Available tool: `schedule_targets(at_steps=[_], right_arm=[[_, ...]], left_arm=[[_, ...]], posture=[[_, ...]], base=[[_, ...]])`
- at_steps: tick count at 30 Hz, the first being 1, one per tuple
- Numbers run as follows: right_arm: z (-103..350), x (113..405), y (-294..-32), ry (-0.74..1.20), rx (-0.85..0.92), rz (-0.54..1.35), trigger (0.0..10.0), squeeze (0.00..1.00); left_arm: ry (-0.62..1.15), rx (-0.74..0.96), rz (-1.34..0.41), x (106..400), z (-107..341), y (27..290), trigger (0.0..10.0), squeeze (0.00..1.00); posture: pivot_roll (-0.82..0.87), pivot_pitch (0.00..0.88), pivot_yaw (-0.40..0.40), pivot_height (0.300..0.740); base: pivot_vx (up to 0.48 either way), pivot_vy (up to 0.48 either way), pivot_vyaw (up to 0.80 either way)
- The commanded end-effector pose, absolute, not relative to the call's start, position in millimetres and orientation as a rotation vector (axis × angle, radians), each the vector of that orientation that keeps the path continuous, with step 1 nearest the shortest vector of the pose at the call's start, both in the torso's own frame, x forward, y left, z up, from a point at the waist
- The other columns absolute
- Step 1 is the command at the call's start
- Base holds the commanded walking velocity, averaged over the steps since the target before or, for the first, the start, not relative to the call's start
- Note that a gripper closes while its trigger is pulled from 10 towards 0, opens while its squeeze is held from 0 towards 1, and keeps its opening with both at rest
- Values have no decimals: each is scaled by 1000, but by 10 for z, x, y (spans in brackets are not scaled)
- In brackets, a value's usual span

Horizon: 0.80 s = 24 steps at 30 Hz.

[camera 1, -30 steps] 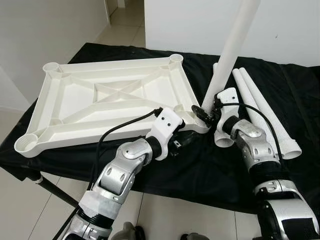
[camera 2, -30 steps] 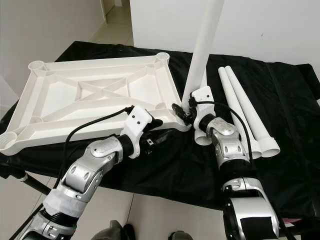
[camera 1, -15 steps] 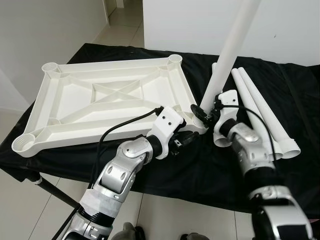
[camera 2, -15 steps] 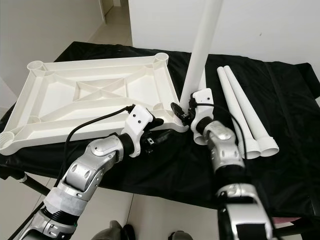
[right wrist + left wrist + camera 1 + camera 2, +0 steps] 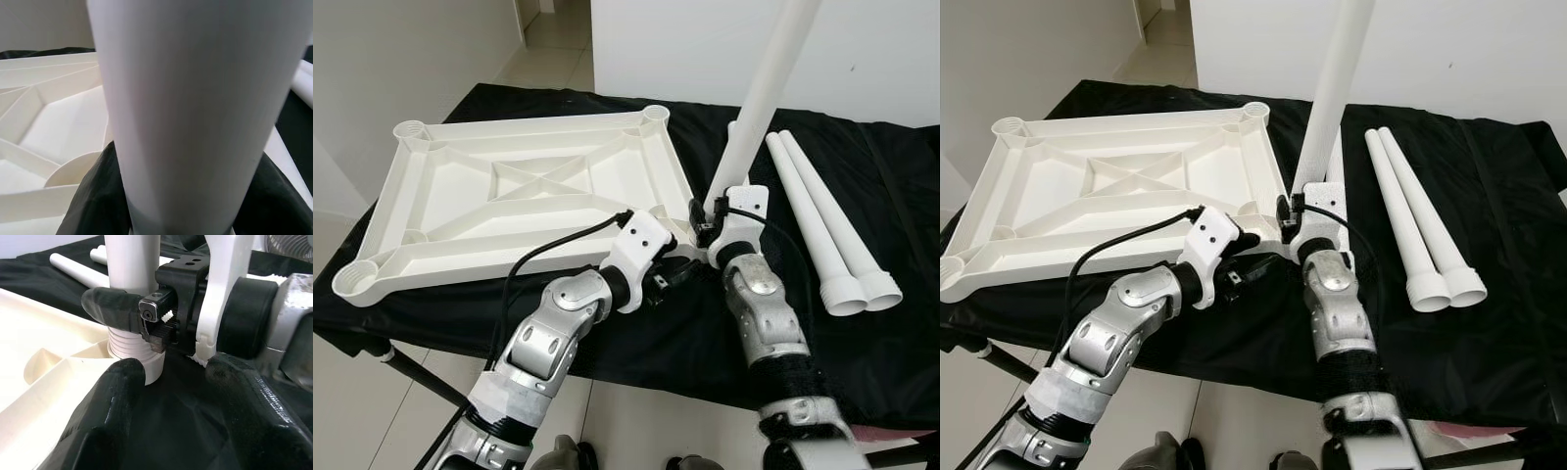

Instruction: Building children table

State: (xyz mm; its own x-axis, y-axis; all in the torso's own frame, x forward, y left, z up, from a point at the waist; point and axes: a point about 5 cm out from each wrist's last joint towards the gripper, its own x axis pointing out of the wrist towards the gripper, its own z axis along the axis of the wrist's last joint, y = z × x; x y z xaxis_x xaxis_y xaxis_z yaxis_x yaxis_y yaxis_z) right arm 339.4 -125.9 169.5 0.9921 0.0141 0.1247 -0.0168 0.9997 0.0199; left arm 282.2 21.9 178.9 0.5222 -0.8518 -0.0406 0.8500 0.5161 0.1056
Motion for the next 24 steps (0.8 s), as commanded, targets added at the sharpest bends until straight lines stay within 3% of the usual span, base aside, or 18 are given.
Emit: schedule_targets(at_steps=[1, 7, 8, 22, 23, 24], right_arm=[[1627, 3352, -1248, -81, 66, -29, 10000, 0], [1659, 3336, -1239, -82, 63, -36, 10000, 0], [1667, 3335, -1262, -85, 66, -39, 10000, 1000], [1784, 3342, -1430, -125, 53, -69, 10000, 988], [1796, 3358, -1449, -125, 53, -47, 10000, 149], [1811, 3375, -1461, -126, 49, -10, 10000, 0]], left_arm=[[-2, 125, -990, 2818, 1741, 247, 10000, 0], [-1, 123, -990, 2813, 1738, 246, 10000, 0], [-1, 124, -990, 2811, 1737, 246, 10000, 0], [-3, 126, -992, 2800, 1736, 244, 10000, 0], [-3, 125, -992, 2799, 1736, 244, 10000, 0], [-4, 125, -992, 2797, 1735, 243, 10000, 0]], posture=[[-125, 91, 60, 740], [-123, 91, 58, 740], [-122, 87, 55, 740], [-118, 80, 50, 740], [-118, 80, 50, 740], [-117, 79, 51, 740]], base=[[0, 0, 0], [0, 0, 0], [0, 0, 0], [0, 0, 0], [0, 0, 0], [0, 0, 0]])
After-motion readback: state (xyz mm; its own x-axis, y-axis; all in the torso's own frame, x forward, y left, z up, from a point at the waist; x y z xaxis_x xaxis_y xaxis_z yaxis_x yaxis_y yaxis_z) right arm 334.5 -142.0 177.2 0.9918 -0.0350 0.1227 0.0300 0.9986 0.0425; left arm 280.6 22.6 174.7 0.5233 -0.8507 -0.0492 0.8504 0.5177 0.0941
